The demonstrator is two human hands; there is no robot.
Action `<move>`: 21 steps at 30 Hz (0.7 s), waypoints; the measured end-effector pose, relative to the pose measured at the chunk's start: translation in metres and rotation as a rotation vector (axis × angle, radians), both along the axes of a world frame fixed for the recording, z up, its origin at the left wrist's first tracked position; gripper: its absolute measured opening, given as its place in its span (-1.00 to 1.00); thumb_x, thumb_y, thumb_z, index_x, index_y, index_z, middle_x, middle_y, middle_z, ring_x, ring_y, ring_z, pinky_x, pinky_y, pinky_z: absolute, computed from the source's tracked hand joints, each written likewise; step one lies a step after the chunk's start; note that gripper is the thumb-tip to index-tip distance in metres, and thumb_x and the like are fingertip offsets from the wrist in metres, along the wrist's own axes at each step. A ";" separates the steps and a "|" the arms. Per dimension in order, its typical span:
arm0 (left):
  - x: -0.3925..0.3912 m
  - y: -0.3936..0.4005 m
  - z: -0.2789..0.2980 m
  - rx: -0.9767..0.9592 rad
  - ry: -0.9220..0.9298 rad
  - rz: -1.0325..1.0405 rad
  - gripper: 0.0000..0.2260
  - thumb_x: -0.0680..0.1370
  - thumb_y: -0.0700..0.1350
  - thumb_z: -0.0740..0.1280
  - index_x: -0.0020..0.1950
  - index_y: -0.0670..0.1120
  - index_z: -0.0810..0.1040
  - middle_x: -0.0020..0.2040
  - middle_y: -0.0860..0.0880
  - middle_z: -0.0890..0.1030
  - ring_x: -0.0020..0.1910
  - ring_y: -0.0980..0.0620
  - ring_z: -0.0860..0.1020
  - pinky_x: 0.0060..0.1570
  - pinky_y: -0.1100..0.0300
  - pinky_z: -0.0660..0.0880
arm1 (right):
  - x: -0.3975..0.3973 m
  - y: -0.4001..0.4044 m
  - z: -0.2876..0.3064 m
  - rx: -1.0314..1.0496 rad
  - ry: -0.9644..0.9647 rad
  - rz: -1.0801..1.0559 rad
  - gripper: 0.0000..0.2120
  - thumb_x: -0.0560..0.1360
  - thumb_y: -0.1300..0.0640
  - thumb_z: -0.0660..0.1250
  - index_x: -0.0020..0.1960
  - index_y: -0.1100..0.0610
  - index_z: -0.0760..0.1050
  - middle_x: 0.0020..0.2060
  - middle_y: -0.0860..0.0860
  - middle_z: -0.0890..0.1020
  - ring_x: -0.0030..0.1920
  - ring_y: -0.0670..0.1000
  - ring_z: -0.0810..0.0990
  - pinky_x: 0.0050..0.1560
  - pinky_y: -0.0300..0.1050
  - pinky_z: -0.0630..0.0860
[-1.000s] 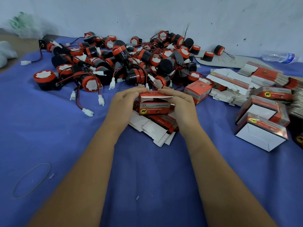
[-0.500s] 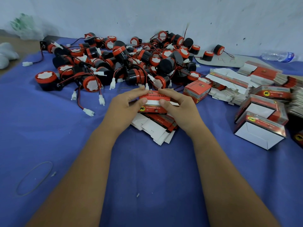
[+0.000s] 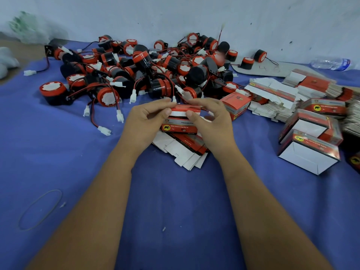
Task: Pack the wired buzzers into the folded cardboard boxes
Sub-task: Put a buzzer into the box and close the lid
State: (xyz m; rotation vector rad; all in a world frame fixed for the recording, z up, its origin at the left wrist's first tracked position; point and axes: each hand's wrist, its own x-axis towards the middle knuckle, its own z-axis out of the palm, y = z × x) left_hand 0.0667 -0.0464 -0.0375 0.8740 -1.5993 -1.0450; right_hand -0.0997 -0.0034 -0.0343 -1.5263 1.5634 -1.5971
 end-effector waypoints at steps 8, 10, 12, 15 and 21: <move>-0.006 0.005 -0.004 -0.224 -0.264 0.227 -0.77 0.61 -0.14 0.34 0.26 -0.04 0.61 0.32 0.05 0.55 0.30 0.24 0.41 0.23 0.52 0.32 | 0.004 0.001 -0.003 -0.129 0.230 -0.137 -0.93 0.45 0.25 0.46 -0.09 0.12 0.65 -0.13 -0.16 0.46 -0.08 -0.24 0.48 -0.02 -0.45 0.38; -0.005 0.006 -0.004 -0.206 -0.273 0.218 -0.76 0.61 -0.12 0.33 0.28 -0.02 0.60 0.34 0.05 0.54 0.30 0.27 0.40 0.27 0.43 0.37 | 0.002 0.002 -0.004 -0.133 0.249 -0.122 -0.92 0.43 0.26 0.45 -0.09 0.12 0.64 -0.12 -0.14 0.46 -0.07 -0.26 0.48 -0.03 -0.45 0.38; -0.004 0.007 -0.004 -0.187 -0.277 0.207 -0.75 0.61 -0.11 0.34 0.29 -0.01 0.60 0.36 0.05 0.53 0.32 0.26 0.39 0.30 0.37 0.38 | 0.002 0.004 -0.004 -0.130 0.268 -0.106 -0.90 0.42 0.26 0.46 -0.09 0.13 0.62 -0.09 -0.08 0.47 -0.06 -0.25 0.47 -0.07 -0.46 0.38; -0.002 0.007 -0.004 -0.167 -0.307 0.177 -0.70 0.57 -0.12 0.40 0.30 0.01 0.59 0.39 0.08 0.50 0.34 0.29 0.35 0.17 0.62 0.26 | 0.002 0.003 -0.006 -0.121 0.315 -0.117 -0.89 0.40 0.25 0.46 -0.08 0.18 0.61 -0.07 -0.04 0.47 -0.08 -0.18 0.47 -0.10 -0.46 0.37; 0.002 0.003 -0.004 -0.243 -0.458 0.193 -0.56 0.46 -0.20 0.50 0.32 0.00 0.57 0.37 0.03 0.51 0.40 0.01 0.37 0.41 0.16 0.26 | 0.006 0.002 -0.006 -0.151 0.438 -0.169 -0.87 0.38 0.23 0.47 -0.10 0.22 0.58 -0.03 -0.02 0.45 0.02 -0.06 0.45 -0.06 -0.35 0.42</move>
